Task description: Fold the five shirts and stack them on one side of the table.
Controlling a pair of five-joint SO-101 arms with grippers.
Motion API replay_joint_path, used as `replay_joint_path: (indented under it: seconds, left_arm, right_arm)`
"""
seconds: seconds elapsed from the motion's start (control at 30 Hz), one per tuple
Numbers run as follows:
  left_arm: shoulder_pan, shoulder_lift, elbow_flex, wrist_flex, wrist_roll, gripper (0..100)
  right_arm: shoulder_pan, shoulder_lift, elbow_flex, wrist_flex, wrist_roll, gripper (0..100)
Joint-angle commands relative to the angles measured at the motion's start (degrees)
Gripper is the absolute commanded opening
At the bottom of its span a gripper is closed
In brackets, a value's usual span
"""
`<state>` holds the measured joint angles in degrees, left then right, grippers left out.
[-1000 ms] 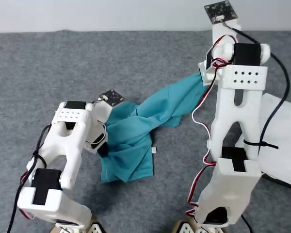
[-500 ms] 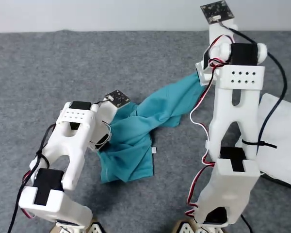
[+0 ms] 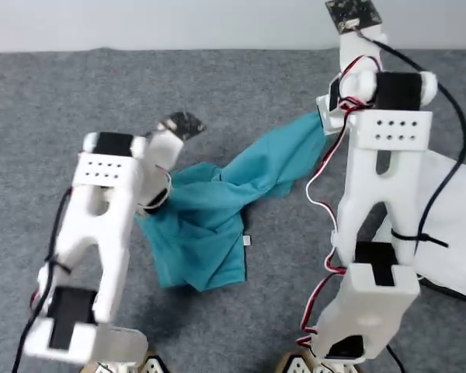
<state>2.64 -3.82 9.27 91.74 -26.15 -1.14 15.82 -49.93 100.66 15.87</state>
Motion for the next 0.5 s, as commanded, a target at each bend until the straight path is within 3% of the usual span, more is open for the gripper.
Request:
replay_joint_path:
  seconds: [0.0,0.2,0.47]
  left_arm:
    - [-0.2,-9.5,-5.9,3.5,1.6,0]
    - [-2.3,-20.0,-12.0,3.3,8.2,0]
    - [-7.7,-27.3,-20.4,1.8,9.0,0]
  right_arm:
    - [0.0,-6.1,-2.3,2.3,-0.5,1.0]
    - [-0.4,-14.4,-2.5,2.2,-0.5,1.0]
    - [0.0,-26.9,-2.6,1.9,-0.4,1.0]
